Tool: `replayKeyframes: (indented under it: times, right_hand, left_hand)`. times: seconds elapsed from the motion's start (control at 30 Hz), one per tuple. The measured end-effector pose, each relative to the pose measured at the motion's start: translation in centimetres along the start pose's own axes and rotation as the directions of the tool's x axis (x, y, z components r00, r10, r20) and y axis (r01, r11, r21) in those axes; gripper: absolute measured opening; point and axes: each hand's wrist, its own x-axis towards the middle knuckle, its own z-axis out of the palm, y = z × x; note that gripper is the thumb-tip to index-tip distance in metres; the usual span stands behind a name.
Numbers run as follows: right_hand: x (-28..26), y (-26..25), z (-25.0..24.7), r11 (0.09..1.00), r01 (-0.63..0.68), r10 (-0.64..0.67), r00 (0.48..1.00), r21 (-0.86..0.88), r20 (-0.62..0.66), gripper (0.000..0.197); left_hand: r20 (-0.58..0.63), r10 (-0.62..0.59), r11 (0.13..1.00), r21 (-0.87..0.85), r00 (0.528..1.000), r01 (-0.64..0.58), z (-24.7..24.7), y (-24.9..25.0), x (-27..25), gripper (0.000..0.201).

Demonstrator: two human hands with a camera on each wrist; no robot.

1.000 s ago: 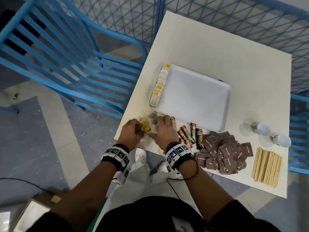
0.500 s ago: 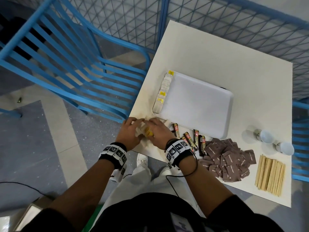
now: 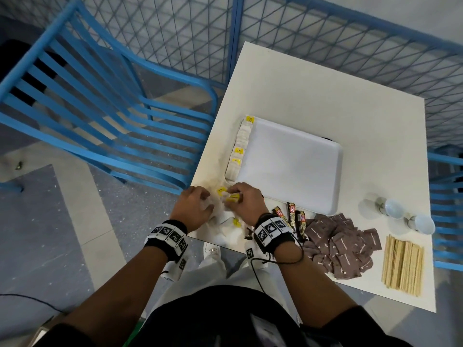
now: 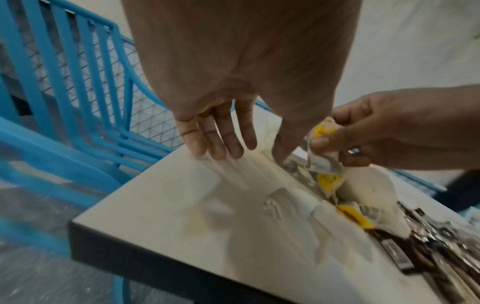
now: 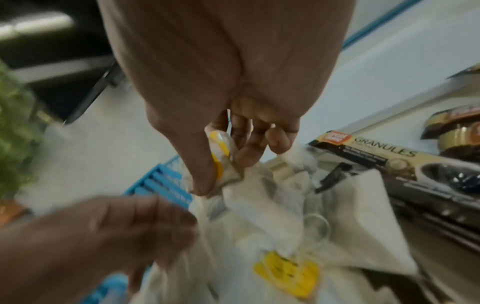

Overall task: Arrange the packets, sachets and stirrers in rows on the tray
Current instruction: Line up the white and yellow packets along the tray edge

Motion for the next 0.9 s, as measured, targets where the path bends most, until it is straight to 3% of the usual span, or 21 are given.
replayKeyframes:
  times: [0.13, 0.3, 0.37, 0.43, 0.5, 0.6, 0.7, 0.8, 0.9]
  right_hand:
    - [-0.1, -0.4, -1.4, 0.984, -0.051, 0.058, 0.998, 0.169, -0.039, 0.030]
    - [0.2, -0.6, -2.5, 0.953, -0.081, 0.101, 0.994, 0.293, -0.051, 0.029]
    - [0.1, -0.5, -2.6, 0.941, -0.091, 0.117, 0.991, 0.326, -0.061, 0.032]
    - [-0.1, -0.8, -2.9, 0.926, -0.092, 0.122, 0.991, 0.366, -0.059, 0.032]
    - [-0.3, -1.4, -3.4, 0.902, -0.097, 0.128, 0.991, 0.422, -0.047, 0.029]
    - [-0.5, -2.5, -3.8, 0.883, -0.078, 0.100, 0.995, 0.462, -0.023, 0.028]
    - [-0.2, -3.0, -3.6, 0.898, -0.069, 0.085, 0.996, 0.434, -0.018, 0.033]
    - [-0.2, -3.2, -3.6, 0.955, -0.045, 0.045, 0.999, 0.292, 0.009, 0.038]
    - [-0.6, -3.5, -4.0, 0.979, -0.002, 0.002, 1.000, 0.202, -0.001, 0.036]
  left_hand:
    - [0.170, 0.015, 0.942, 0.329, 0.985, -0.071, 0.0, 0.1, -1.2, 0.058]
    - [0.295, 0.107, 0.904, 0.369, 0.950, -0.216, 0.2, 0.0, -1.0, 0.037]
    - [0.274, 0.108, 0.946, 0.268, 0.956, -0.184, 0.2, 0.0, -0.7, 0.029]
    - [0.173, 0.022, 1.000, 0.011, 0.985, -0.024, -0.2, 0.2, -0.4, 0.021]
    - [0.068, -0.104, 0.964, -0.238, 0.992, 0.117, -1.0, 0.9, 0.1, 0.017]
    - [0.075, -0.221, 0.811, -0.539, 0.972, 0.226, -2.0, 2.4, 1.1, 0.018]
    - [0.237, -0.263, 0.529, -0.775, 0.935, 0.345, -2.5, 4.2, 2.3, 0.032]
    - [0.398, -0.209, 0.281, -0.851, 0.893, 0.444, -3.2, 6.5, 2.6, 0.021]
    - [0.506, -0.137, 0.119, -0.845, 0.852, 0.521, -3.9, 8.0, 2.4, 0.017]
